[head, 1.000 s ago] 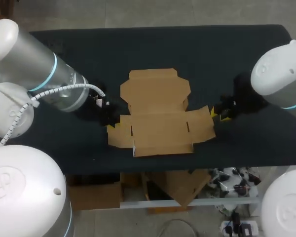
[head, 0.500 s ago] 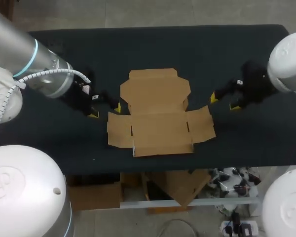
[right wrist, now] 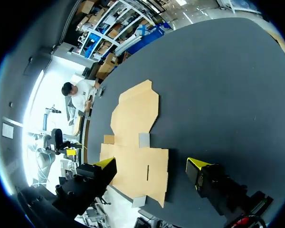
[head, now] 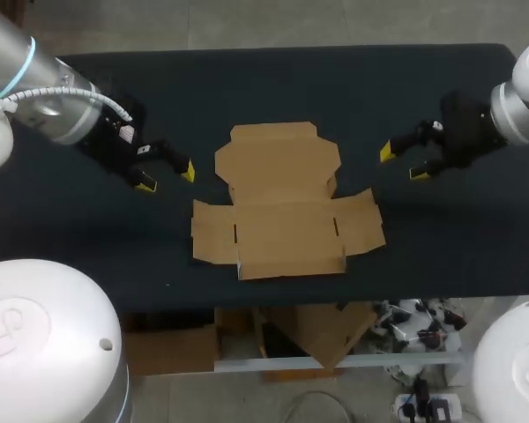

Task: Assemble the packaging by folding the flat box into shape, placing the metal phone stand inside, and closing the box properly

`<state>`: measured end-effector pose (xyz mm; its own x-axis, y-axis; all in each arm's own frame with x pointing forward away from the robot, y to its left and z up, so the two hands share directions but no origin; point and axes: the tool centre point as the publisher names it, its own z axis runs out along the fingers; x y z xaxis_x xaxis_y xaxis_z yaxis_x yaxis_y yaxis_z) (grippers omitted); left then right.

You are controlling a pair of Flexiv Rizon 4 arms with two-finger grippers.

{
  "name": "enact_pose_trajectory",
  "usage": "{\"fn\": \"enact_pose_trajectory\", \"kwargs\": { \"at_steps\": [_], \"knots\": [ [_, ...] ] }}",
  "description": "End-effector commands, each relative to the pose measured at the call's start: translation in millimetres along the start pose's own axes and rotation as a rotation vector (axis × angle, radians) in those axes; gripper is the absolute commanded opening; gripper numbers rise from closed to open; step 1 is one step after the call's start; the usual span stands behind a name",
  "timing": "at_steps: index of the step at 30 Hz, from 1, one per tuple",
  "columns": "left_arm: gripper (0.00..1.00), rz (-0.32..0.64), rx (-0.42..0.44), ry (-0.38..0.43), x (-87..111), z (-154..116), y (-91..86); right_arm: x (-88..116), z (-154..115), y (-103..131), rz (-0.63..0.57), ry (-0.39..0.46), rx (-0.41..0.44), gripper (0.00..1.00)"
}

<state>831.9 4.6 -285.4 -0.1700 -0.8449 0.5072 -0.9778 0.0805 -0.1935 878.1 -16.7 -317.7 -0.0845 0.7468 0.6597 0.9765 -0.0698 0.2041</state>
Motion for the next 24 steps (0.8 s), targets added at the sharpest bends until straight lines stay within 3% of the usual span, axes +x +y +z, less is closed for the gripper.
{"fn": "enact_pose_trajectory", "kwargs": {
  "at_steps": [1,13,24],
  "knots": [
    [1.00,-0.001,-0.039,-0.003,-0.3,1.4,-6.9,-3.2,2.2,5.4,-0.002,0.135,0.018,1.00],
    [1.00,-0.001,-0.039,-0.003,-0.3,1.4,-6.9,-3.2,2.2,5.4,-0.002,0.135,0.018,1.00],
    [1.00,0.033,-0.030,0.036,-0.5,4.4,-32.8,-17.1,36.5,51.1,0.106,0.175,0.041,1.00]
  ]
}}
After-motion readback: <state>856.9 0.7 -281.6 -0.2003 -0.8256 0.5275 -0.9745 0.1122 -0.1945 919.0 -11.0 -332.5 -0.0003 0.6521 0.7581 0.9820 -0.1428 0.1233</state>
